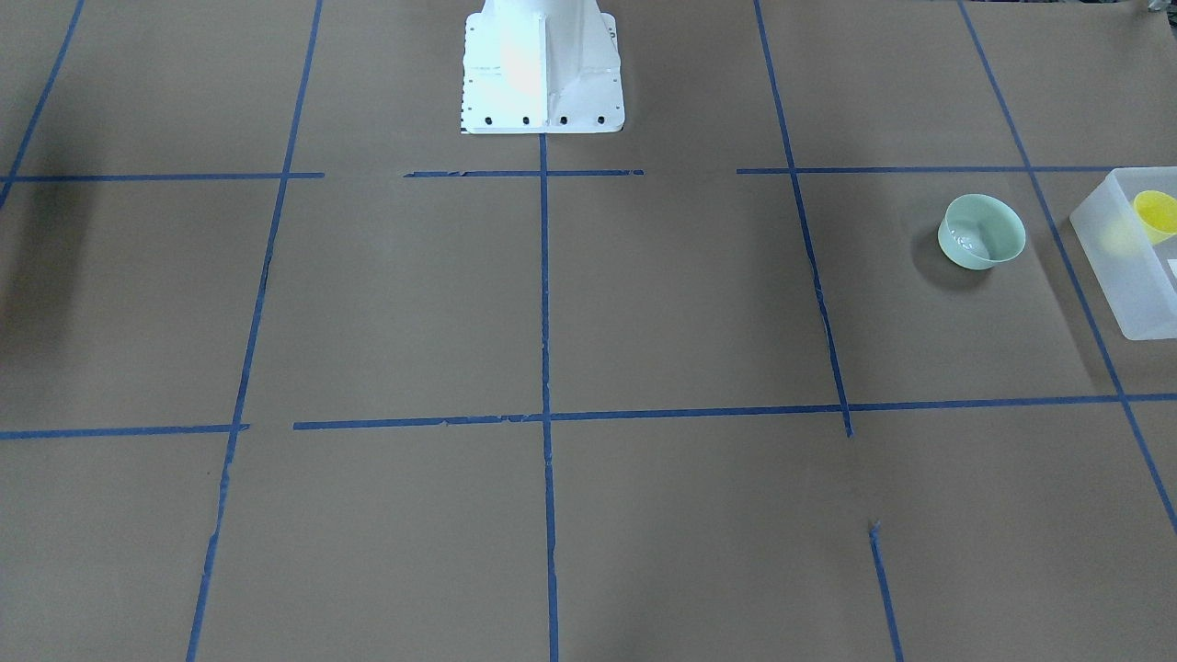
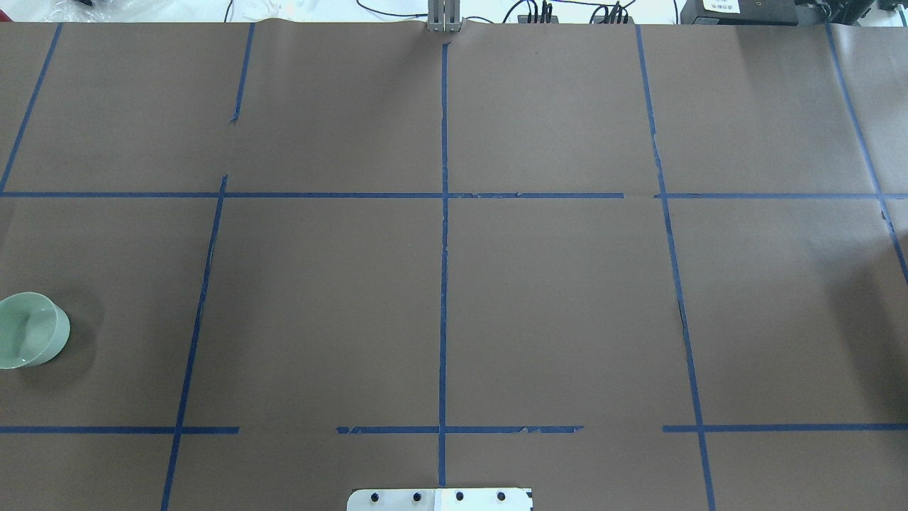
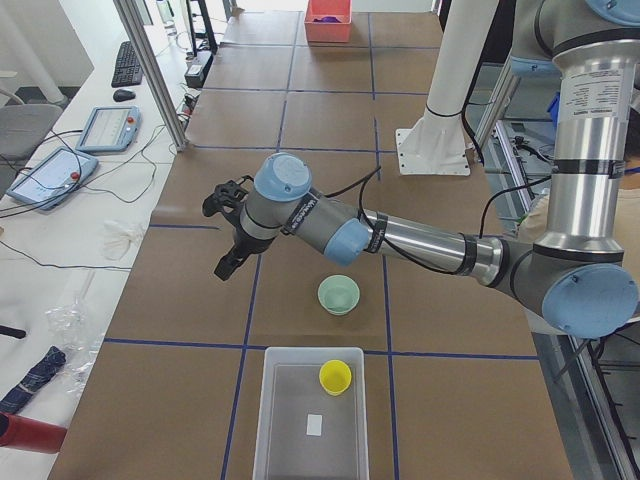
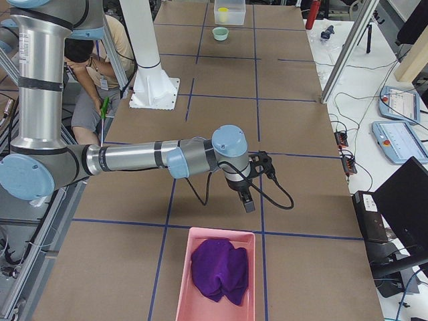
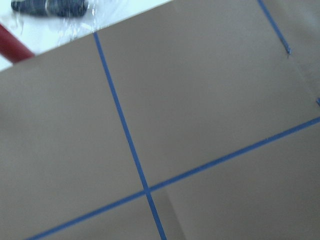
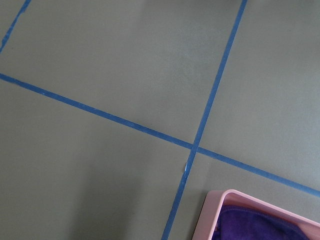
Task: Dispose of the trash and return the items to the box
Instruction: 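Reach the left gripper to the rim of the pale green bowl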
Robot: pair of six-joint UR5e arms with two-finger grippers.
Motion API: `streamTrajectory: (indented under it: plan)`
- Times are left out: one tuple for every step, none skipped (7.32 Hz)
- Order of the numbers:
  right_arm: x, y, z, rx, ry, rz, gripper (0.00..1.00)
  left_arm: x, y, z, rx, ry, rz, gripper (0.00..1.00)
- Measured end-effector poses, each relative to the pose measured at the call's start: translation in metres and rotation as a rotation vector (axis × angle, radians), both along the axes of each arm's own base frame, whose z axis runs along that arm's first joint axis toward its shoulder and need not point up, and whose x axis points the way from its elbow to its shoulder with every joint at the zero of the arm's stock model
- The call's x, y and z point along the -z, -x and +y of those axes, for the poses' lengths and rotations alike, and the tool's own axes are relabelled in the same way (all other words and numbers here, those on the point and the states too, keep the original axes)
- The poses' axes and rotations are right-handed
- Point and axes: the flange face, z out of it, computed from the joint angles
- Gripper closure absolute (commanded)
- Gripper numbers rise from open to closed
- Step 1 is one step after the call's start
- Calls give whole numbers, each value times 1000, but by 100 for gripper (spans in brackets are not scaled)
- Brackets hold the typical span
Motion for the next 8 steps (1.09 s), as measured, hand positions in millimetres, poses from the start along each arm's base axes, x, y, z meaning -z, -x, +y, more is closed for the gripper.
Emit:
streamTrajectory:
  plan:
    - [1,2,0,3,-4,0,0,-22,-16,12,-24,8,3,0]
    - [2,7,0,8,-3,-3,0,-51,-33,37,-34,41,13,0]
    - [8,14,-1,8,2,-9,0,-74,-56,67,-22,72,35,7]
    - [18,25,-2,7,7,-17,0,-90,-85,96,-3,116,77,17]
    - [25,34,-2,8,12,-24,0,-101,-112,118,-2,168,119,28]
    - [29,39,-2,12,13,-26,0,-113,-132,134,-8,211,149,32]
    - [30,42,-2,14,14,-27,0,-131,-147,145,-7,246,167,34]
    - [30,44,-2,17,15,-27,0,-146,-164,154,6,275,179,34]
